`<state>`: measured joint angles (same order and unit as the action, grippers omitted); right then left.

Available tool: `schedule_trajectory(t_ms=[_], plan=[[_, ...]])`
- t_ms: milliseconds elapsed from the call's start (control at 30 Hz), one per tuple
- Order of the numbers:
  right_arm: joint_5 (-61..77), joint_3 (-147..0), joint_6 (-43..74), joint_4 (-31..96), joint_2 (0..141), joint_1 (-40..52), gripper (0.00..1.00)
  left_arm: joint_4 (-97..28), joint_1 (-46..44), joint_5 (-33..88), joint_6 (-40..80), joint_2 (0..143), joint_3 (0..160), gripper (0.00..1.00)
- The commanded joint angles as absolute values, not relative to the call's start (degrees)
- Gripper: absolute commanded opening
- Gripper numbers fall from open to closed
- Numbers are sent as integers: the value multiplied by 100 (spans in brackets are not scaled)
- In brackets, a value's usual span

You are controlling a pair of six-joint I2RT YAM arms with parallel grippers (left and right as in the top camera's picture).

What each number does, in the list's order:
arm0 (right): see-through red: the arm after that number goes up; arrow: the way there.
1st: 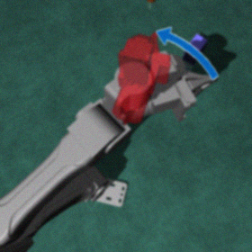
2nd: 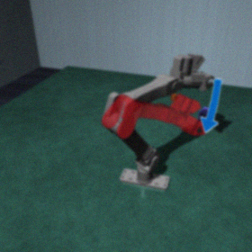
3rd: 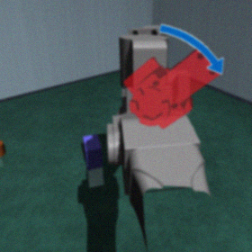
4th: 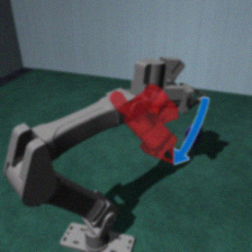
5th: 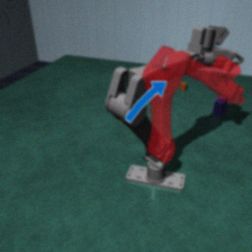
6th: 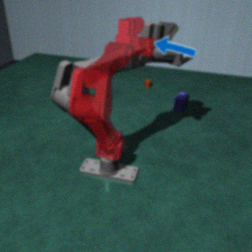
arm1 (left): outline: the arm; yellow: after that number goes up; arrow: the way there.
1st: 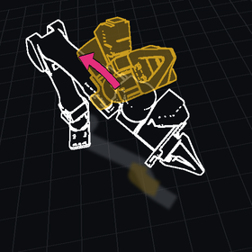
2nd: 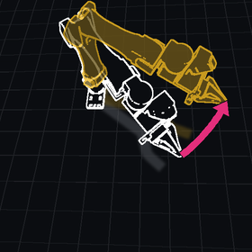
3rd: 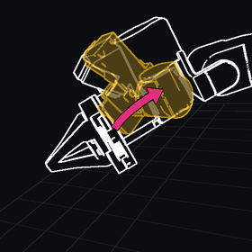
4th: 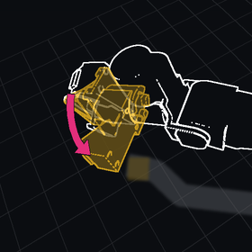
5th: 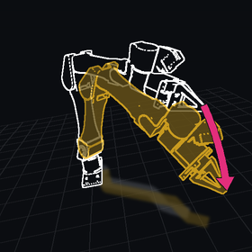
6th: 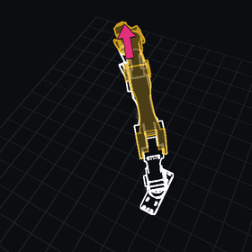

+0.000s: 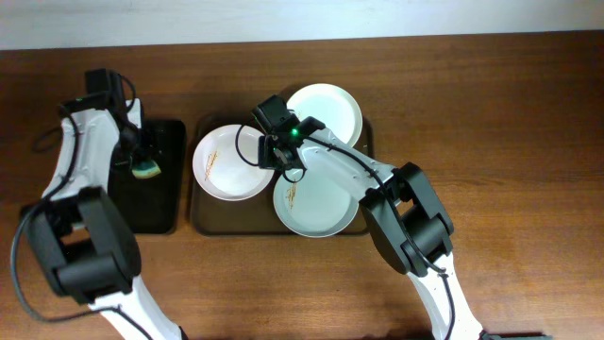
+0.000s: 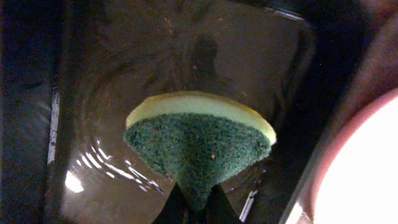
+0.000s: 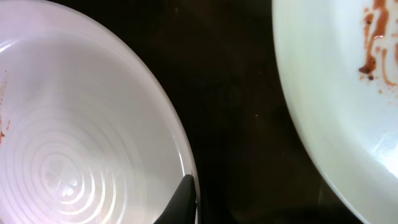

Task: Clean dirty plates on tray and stack at the side
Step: 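Scrub the pink plate with the sponge while right gripper holds it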

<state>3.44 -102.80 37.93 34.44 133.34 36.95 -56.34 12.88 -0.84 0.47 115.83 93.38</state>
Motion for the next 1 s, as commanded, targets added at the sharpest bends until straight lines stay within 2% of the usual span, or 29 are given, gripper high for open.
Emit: schedule_trajectory(t_ms=[0, 100, 267, 367, 533, 700, 833, 967], plan=[[298, -10298, 3819, 3435, 13476, 3787, 4, -5953, 1260, 233, -320, 10831, 9537, 1], [311, -10298, 3819, 3420, 13476, 3787, 4, -5972, 1046, 1085, -788, 10792, 9522, 1], [327, -10298, 3819, 3400, 13476, 3787, 4, -4982, 209, 1135, -917, 10890, 8739, 1], [342, -10298, 3819, 3402, 13476, 3785, 4, -4442, -126, 709, -851, 10899, 8226, 1], [473, -10298, 3791, 3406, 13476, 3774, 4, -3726, -126, 425, -701, 10906, 7579, 1], [681, -10298, 3732, 3474, 13476, 3706, 4, -2285, -172, 515, -998, 10908, 6622, 1], [707, -10298, 3732, 3476, 13476, 3701, 4, -1931, -172, 517, -993, 10908, 6228, 1], [714, -10298, 3732, 3507, 13476, 3701, 4, -1330, -172, 1055, -941, 10908, 6198, 1]])
